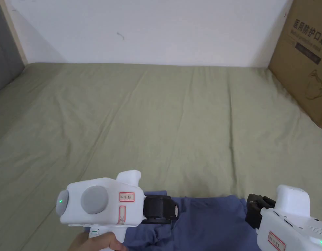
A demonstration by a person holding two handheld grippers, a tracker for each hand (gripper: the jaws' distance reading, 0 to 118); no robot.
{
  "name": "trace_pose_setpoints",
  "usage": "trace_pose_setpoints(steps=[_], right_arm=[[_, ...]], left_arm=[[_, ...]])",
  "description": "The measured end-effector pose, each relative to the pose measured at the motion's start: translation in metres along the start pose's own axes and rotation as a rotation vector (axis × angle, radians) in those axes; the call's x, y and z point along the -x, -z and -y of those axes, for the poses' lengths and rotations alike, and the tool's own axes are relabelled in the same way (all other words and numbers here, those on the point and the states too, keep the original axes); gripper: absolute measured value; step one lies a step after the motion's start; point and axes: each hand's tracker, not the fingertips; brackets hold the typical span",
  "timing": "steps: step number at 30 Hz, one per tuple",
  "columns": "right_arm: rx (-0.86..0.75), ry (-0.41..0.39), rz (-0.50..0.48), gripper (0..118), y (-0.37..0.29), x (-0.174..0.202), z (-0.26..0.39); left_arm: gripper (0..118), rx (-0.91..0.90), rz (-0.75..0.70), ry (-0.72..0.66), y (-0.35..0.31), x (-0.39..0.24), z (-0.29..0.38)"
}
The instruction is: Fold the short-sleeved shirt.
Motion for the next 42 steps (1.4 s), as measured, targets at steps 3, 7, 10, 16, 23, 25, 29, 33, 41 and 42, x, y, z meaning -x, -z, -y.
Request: trace_pose_setpoints(steps=[3, 7, 10, 16, 23, 25, 29, 33, 41, 42], right_arm=[[0.007, 0.031, -0.004, 1, 0.0, -0.005, 0.002], [0.016, 0.028, 0.001, 1, 0.001, -0.006, 0.006], [0.022, 0.015, -0.002, 1, 0.001, -0.004, 0.008], [0.025, 0.007, -0.004, 1, 0.002, -0.001, 0.007], [0.027, 0.002, -0.005, 1, -0.003, -0.004, 0.007], [0.03, 0.004, -0.008, 1, -0.004, -0.005, 0.006], [0.025, 0.008, -0.002, 1, -0.006, -0.006, 0.006], [0.022, 0.01, -0.01, 1, -0.012, -0.003, 0.006], [0.013, -0.006, -0.014, 1, -0.017, 0.004, -0.001], [0.012, -0.008, -0.017, 1, -0.017, 0.007, -0.001]], left_arm=[[94, -0.059, 0.022, -0.073, -0.021, 0.014, 0.001], [48, -0.131, -0.043, -0.104, -0.05, 0.043, 0.001], [12, -0.12, -0.176, -0.105, -0.049, 0.06, 0.004], [7, -0.012, -0.118, -0.115, -0.008, 0.059, 0.016], [6, 0.063, -0.067, -0.101, 0.039, 0.033, 0.035], [6, 0.059, -0.073, -0.055, 0.04, 0.022, 0.038], [6, 0.067, -0.049, -0.013, 0.04, 0.006, 0.042], [6, 0.075, 0.02, 0.044, 0.029, 0.004, 0.047], [6, -0.109, 0.134, -0.117, -0.053, 0.058, 0.047], [6, -0.132, 0.134, -0.15, -0.063, 0.071, 0.048]])
